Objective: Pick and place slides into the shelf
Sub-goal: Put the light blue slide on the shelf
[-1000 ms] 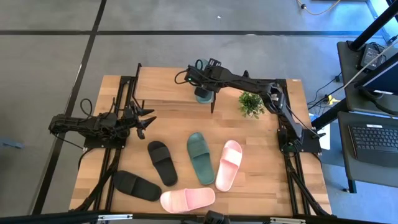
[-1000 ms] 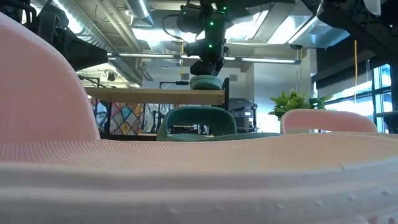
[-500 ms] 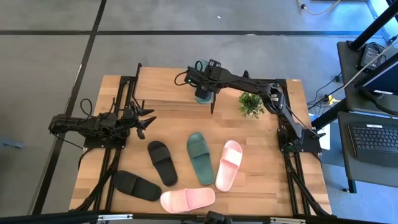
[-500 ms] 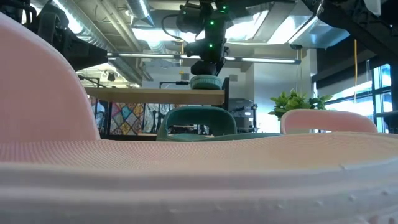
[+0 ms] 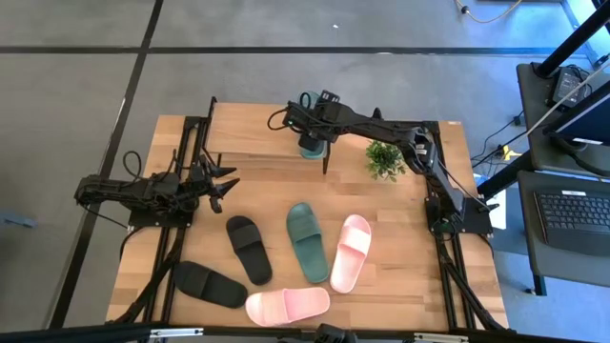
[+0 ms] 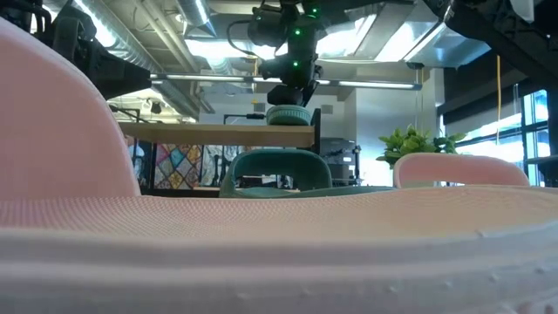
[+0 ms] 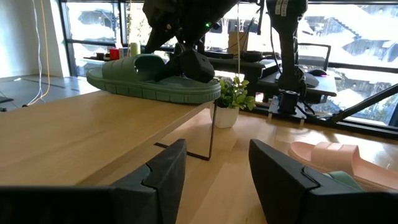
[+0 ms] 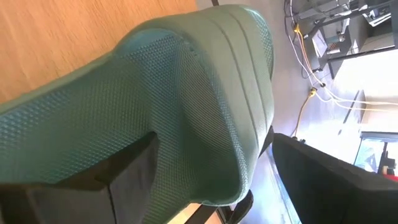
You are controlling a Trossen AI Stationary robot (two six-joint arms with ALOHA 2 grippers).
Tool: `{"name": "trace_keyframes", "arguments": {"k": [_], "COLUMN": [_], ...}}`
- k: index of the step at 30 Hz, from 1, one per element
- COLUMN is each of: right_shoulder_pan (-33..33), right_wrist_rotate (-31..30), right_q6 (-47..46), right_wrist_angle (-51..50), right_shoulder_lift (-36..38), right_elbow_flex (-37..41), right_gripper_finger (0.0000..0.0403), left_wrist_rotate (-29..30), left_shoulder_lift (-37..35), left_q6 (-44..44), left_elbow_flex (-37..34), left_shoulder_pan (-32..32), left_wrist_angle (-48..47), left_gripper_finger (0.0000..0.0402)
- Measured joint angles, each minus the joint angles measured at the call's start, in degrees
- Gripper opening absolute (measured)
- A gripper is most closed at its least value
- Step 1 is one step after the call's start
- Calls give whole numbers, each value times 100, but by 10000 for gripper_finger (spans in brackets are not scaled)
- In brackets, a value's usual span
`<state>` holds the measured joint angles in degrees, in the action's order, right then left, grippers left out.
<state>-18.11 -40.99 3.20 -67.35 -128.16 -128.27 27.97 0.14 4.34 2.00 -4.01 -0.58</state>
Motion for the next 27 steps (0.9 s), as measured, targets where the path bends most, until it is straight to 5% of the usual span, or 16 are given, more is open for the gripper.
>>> {"name": "trace_keyframes", "arguments": {"k": [14,23,27], "right_shoulder_pan": [306,1479,2207], "right_wrist_rotate": [62,172,697], "right_q6": [-727,-574,-746], "right_wrist_angle": [-1015,-1270,-1513], "right_shoulder_lift": [232,1179,1428], "right_elbow_flex": [-597,-615,-621], "right_gripper_finger": [312,312,312], "left_wrist_rotate": [2,2,1], "left_shoulder_lift": [2,1,1], "left_q6": [-27,-26,-26], "left_elbow_flex": [2,0,0], "left_shoulder_pan": [0,0,-2], "left_wrist_angle": [0,1,3], "left_gripper_finger": [169,169,169]}}
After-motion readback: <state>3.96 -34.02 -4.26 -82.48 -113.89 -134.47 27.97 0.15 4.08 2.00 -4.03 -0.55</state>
